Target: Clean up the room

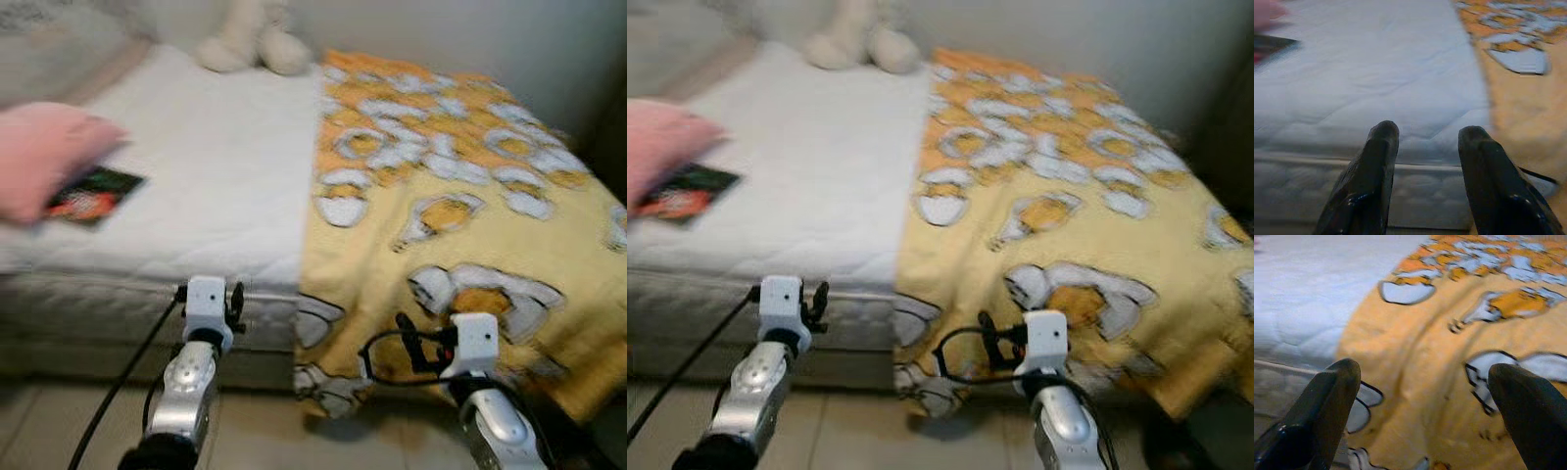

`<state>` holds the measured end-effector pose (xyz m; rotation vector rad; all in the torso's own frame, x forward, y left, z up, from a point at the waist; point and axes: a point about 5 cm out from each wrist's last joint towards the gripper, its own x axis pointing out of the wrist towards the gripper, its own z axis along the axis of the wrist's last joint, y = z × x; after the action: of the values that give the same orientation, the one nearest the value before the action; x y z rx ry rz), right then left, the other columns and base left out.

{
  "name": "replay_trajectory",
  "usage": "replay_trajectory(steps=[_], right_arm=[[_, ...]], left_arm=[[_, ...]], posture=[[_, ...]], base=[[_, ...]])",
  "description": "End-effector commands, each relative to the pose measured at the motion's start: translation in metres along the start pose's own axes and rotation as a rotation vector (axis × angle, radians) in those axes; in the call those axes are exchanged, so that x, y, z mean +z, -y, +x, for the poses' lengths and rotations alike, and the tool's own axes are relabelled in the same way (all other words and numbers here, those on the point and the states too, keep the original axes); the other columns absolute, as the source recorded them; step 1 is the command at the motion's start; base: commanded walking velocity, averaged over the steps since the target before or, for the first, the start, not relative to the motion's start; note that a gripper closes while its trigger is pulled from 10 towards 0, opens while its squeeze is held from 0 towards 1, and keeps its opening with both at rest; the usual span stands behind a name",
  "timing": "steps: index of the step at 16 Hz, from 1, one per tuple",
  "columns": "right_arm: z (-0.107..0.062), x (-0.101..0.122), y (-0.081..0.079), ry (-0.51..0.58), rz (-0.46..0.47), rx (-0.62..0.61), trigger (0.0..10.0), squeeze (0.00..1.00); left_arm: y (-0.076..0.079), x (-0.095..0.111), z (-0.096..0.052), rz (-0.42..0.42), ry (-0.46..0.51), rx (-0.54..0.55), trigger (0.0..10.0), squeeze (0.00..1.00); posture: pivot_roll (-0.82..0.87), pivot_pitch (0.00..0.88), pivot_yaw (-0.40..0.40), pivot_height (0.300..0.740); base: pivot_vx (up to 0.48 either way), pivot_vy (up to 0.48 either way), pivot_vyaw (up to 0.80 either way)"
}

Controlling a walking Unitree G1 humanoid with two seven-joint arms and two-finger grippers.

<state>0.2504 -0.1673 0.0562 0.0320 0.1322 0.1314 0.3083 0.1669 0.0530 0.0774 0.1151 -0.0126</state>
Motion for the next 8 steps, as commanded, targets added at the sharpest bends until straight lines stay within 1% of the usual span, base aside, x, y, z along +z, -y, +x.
replay_trajectory(steps=[1, 2, 3, 4, 5, 6, 7, 8], right_arm=[[0.003, 0.002, 0.006, 0.012, -0.007, -0.029, 10.0, 0.0], [0.004, 0.002, 0.007, 0.014, -0.008, -0.032, 10.0, 0.0], [0.004, 0.002, 0.007, 0.014, -0.008, -0.032, 10.0, 0.0], [0.004, 0.003, 0.008, 0.026, -0.006, -0.041, 10.0, 0.0], [0.003, 0.005, 0.009, 0.047, -0.007, -0.052, 10.0, 0.0], [0.003, 0.011, 0.011, 0.091, -0.001, -0.068, 10.0, 0.0], [0.004, 0.016, 0.011, 0.121, 0.003, -0.074, 10.0, 0.0], [0.006, 0.018, 0.01, 0.131, 0.001, -0.068, 10.0, 0.0]], left_arm=[[0.011, 0.008, 0.002, 0.025, 0.028, -0.009, 10.0, 0.0], [0.014, 0.013, 0.004, 0.034, 0.046, -0.008, 10.0, 0.0], [0.014, 0.013, 0.004, 0.034, 0.046, -0.008, 10.0, 0.0], [0.017, 0.023, 0.004, 0.055, 0.083, -0.009, 10.0, 0.0], [0.017, 0.029, 0.004, 0.063, 0.107, -0.01, 10.0, 0.0], [0.022, 0.04, 0.006, 0.089, 0.15, -0.02, 10.0, 0.0], [0.027, 0.049, 0.008, 0.094, 0.172, -0.021, 10.0, 0.0], [0.032, 0.052, 0.009, 0.086, 0.168, -0.031, 10.0, 0.0]], posture=[[0.04, 0.0, -0.007, 0.74], [0.04, 0.0, -0.002, 0.74], [0.04, 0.0, -0.002, 0.74], [0.03, 0.0, 0.0, 0.74], [0.03, 0.0, 0.001, 0.74], [0.03, 0.0, -0.002, 0.74], [0.03, 0.0, -0.003, 0.74], [0.03, 0.0, -0.005, 0.74]], base=[[0.0, 0.0, 0.52], [0.0, 0.0, 0.52], [0.0, 0.0, 0.52], [0.0, 0.0, 0.52], [0.0, 0.0, 0.52], [0.0, 0.0, 0.51], [0.0, 0.0, 0.51], [0.0, 0.0, 0.52]])
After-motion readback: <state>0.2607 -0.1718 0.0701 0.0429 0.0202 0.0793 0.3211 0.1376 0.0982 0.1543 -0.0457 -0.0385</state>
